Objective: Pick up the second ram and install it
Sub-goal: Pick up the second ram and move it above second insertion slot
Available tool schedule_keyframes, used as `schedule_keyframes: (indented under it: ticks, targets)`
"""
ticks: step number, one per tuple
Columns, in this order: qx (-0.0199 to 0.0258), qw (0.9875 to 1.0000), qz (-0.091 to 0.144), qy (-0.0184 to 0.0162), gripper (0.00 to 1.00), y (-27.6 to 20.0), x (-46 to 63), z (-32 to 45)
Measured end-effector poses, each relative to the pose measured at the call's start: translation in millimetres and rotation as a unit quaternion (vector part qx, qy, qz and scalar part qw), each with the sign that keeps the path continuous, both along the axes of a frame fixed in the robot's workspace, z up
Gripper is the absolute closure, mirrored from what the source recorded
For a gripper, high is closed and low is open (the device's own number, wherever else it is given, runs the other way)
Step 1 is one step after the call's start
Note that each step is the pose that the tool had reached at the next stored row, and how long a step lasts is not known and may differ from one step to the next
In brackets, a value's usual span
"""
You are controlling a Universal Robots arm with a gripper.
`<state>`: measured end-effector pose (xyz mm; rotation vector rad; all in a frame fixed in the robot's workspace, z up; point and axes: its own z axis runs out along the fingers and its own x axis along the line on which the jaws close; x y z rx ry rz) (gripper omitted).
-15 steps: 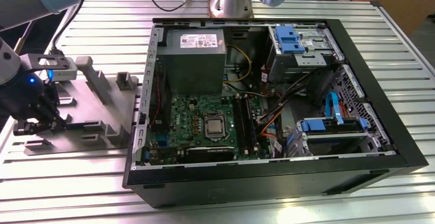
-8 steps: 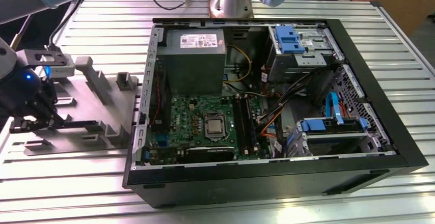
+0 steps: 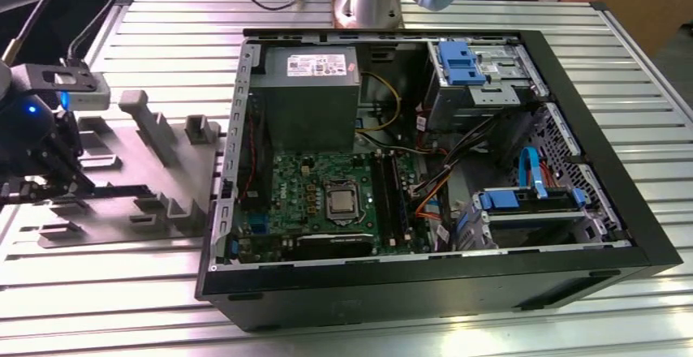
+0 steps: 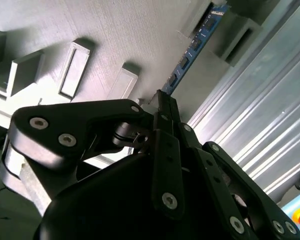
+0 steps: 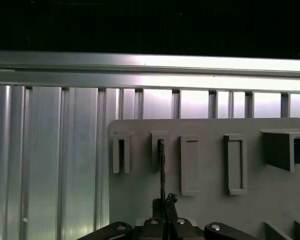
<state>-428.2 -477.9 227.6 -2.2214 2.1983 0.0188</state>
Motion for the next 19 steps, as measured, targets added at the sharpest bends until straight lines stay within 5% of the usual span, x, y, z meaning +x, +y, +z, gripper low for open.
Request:
schedule_keyframes:
  ticks: [19]
  targets:
    - [-0.0002,1.0,0.0,0.0,0.88,2.2,0.0,67.7]
